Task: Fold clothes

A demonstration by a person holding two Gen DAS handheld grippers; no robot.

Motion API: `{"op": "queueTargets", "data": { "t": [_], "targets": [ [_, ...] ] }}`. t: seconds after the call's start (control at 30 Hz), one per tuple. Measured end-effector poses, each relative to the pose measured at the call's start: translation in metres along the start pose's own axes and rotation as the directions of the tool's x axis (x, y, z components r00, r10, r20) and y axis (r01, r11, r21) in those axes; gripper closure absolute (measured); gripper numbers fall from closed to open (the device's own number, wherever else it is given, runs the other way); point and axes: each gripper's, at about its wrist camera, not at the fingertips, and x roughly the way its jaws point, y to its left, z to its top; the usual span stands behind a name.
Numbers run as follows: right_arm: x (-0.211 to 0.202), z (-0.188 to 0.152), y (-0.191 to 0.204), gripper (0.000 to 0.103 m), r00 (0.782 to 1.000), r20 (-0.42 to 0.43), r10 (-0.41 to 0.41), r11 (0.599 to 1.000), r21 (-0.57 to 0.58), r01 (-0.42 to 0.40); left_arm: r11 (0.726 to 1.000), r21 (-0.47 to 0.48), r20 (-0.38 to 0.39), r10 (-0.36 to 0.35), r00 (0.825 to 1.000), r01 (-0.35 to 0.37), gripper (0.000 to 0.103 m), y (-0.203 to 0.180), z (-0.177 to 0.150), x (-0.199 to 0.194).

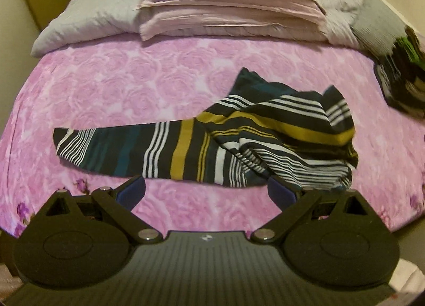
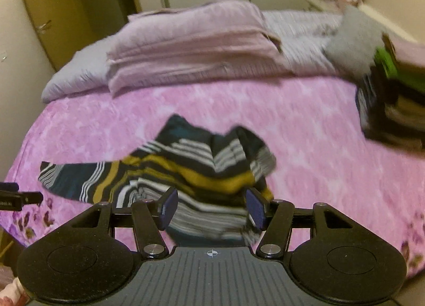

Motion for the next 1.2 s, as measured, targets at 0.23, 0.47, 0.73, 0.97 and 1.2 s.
{"op": "queueTargets", "data": {
  "t": [0.23,0.47,0.73,0.97,1.2],
  "targets": [
    [-0.003,-0.013,0.021,0.049,0.999,-0.018,-0.033,0.999,0.006,0.033,0.992,0.115,-0.004,-0.041,0.999,0.041,0.007,-0.009,0.003,0.007],
    [0.009,-0.024,0.052,0.049,0.996,-0.052,-0.068,0.997,0.044,0.071,0.978,0.187,-0.029,-0.087,0.996,0.091,0.007,0.001,0.005,0.01],
    [0.01,-0.043,0.08,0.049,0.993,-0.069,-0.098,0.991,0.082,0.103,0.957,0.253,-0.046,-0.136,0.99,0.143,0.007,0.013,0.002,0.014],
    [0.011,-0.055,0.083,0.049,0.99,-0.079,-0.12,0.987,0.098,0.128,0.946,0.279,-0.053,-0.157,0.986,0.166,0.008,0.015,-0.005,0.015],
    [0.015,-0.061,0.069,0.049,0.988,-0.095,-0.124,0.986,0.096,0.133,0.944,0.289,-0.068,-0.149,0.987,0.162,0.008,0.004,-0.009,0.023]
  ]
}}
